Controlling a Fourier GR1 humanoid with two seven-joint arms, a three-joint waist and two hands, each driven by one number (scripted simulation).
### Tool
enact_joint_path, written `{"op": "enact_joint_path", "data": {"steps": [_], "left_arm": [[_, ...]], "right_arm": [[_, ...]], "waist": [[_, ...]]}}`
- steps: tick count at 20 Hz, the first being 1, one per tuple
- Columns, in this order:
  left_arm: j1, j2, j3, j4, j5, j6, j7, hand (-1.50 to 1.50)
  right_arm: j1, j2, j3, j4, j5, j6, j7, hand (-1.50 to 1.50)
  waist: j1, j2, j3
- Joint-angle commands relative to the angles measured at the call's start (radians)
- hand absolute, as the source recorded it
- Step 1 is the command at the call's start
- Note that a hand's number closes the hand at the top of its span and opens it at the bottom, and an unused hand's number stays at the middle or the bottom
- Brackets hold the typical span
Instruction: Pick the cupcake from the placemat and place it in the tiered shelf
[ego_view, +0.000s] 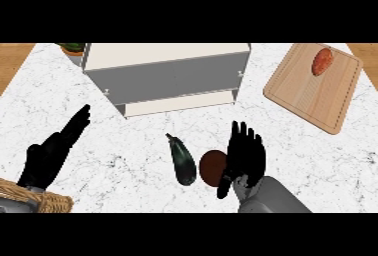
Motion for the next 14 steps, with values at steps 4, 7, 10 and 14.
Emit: {"op": "enact_joint_path", "data": {"steps": [4,7,10,14], "left_arm": [[0.083,-0.102,-0.044,0.059,0.002,0.031,-0.016,0.00],[0.050,-0.125,-0.048,0.051,-0.005,0.034,0.011,0.00],[0.069,-0.111,-0.024,0.073,0.011,0.003,-0.017,0.00],[0.051,-0.117,-0.033,0.062,-0.013,0.012,0.011,0.00]], "right_arm": [[-0.011,0.067,-0.037,0.075,0.063,0.077,0.192,-1.50],[0.005,0.087,-0.044,0.096,0.085,0.074,0.164,-1.50],[0.028,0.129,-0.030,0.101,0.122,0.075,0.175,-1.50],[0.005,0.133,-0.107,0.127,0.105,0.100,0.092,1.50]], "waist": [[0.009,0.025,-0.030],[0.001,0.026,-0.029],[0.001,0.025,-0.031],[0.007,0.028,-0.029]]}}
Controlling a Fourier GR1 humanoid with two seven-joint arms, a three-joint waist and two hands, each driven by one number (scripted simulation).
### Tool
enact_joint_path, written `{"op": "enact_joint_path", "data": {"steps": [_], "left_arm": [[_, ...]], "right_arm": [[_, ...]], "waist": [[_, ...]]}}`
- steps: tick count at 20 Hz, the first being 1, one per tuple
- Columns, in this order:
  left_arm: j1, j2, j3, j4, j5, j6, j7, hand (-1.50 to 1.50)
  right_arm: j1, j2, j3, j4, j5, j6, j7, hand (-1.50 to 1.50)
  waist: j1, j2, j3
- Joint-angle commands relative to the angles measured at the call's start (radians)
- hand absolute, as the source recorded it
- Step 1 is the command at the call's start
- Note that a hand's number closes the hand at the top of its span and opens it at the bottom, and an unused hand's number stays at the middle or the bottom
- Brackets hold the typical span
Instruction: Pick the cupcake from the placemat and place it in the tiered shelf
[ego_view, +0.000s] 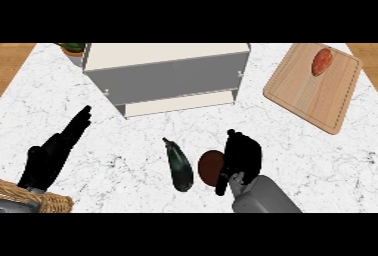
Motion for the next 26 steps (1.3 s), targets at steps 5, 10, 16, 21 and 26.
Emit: {"op": "enact_joint_path", "data": {"steps": [5,10,16,21,26], "left_arm": [[0.015,-0.121,-0.019,0.118,0.016,0.025,-0.019,0.00],[0.031,-0.124,-0.034,0.104,-0.004,0.024,-0.014,0.00],[0.067,-0.110,-0.014,0.084,0.008,0.011,-0.018,0.00],[0.051,-0.160,-0.042,0.098,-0.032,0.051,-0.012,0.00],[0.058,-0.130,-0.008,0.076,-0.009,0.033,0.011,0.00]], "right_arm": [[-0.017,0.063,0.029,0.085,0.074,0.018,0.099,1.50],[-0.030,0.063,0.020,0.101,0.119,0.015,0.081,1.50],[0.056,0.043,0.074,-0.052,0.206,0.041,0.039,1.50],[0.008,0.040,0.042,-0.151,0.158,0.075,-0.113,1.50],[0.054,0.044,0.079,-0.336,0.237,0.071,-0.054,1.50]], "waist": [[0.003,0.033,-0.031],[0.008,0.033,-0.031],[-0.008,0.022,-0.030],[-0.012,0.026,-0.029],[-0.024,0.019,-0.030]]}}
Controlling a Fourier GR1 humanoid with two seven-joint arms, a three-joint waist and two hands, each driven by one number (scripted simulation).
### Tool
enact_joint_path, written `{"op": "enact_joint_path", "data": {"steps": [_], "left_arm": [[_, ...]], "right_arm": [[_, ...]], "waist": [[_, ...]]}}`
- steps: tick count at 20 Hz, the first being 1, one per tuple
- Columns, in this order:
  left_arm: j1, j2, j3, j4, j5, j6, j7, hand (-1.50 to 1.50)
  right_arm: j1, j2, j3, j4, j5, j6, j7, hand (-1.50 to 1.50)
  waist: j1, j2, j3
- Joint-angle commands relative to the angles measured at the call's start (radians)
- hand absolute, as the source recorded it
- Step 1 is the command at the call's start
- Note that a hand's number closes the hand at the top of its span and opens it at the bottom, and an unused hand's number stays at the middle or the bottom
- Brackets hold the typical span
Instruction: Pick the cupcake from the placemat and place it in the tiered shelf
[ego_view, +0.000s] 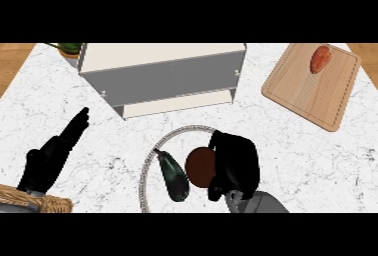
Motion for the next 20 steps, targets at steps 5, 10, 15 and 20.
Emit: {"op": "enact_joint_path", "data": {"steps": [5,10,15,20], "left_arm": [[0.045,-0.096,-0.023,0.091,0.022,0.019,0.005,0.00],[0.065,-0.103,-0.039,0.052,-0.003,0.035,0.004,0.00],[0.043,-0.103,-0.031,0.044,0.012,0.012,0.014,0.00],[0.023,-0.103,-0.025,0.077,0.006,-0.003,0.015,0.00]], "right_arm": [[-0.106,-0.024,-0.040,-0.276,0.124,0.133,0.122,1.50],[-0.198,0.033,-0.103,-0.413,0.157,0.096,0.148,1.50],[-0.341,0.034,-0.232,-0.409,0.121,0.144,0.152,1.50],[-0.483,0.034,-0.365,-0.257,0.127,0.154,0.088,1.50]], "waist": [[-0.024,0.013,-0.045],[-0.001,0.013,-0.044],[0.014,0.018,-0.044],[0.024,0.029,-0.045]]}}
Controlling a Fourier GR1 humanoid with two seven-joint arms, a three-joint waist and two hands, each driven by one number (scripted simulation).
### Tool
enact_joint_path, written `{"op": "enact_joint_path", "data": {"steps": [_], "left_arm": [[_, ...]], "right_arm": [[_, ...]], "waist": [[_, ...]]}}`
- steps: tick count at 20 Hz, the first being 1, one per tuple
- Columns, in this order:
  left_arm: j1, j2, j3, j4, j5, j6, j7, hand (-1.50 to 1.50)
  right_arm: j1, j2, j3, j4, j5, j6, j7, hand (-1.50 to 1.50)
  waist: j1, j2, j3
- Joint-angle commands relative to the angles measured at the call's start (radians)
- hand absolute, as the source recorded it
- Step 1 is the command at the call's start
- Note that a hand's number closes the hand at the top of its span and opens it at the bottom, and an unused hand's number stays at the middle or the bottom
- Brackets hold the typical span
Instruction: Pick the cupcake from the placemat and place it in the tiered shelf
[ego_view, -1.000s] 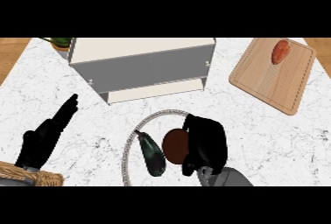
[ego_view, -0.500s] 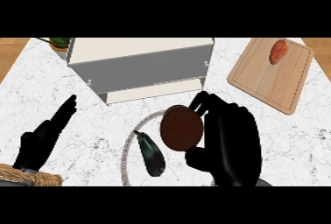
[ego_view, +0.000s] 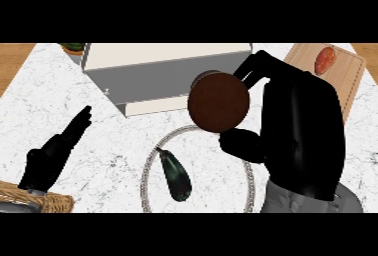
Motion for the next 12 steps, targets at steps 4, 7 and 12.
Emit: {"op": "enact_joint_path", "data": {"steps": [4,7,12], "left_arm": [[0.037,-0.109,-0.054,0.071,-0.007,0.028,0.000,0.00],[0.033,-0.080,-0.027,0.071,0.019,-0.003,0.001,0.00],[0.010,-0.128,-0.070,0.057,-0.003,0.016,0.016,0.00]], "right_arm": [[-0.233,0.003,-0.210,0.239,0.023,0.015,0.043,1.50],[-0.293,0.008,-0.240,0.345,0.008,-0.010,0.029,1.50],[-0.416,-0.031,-0.342,0.555,-0.015,-0.049,-0.098,1.50]], "waist": [[0.025,0.027,-0.037],[0.036,0.025,-0.036],[0.045,0.034,-0.036]]}}
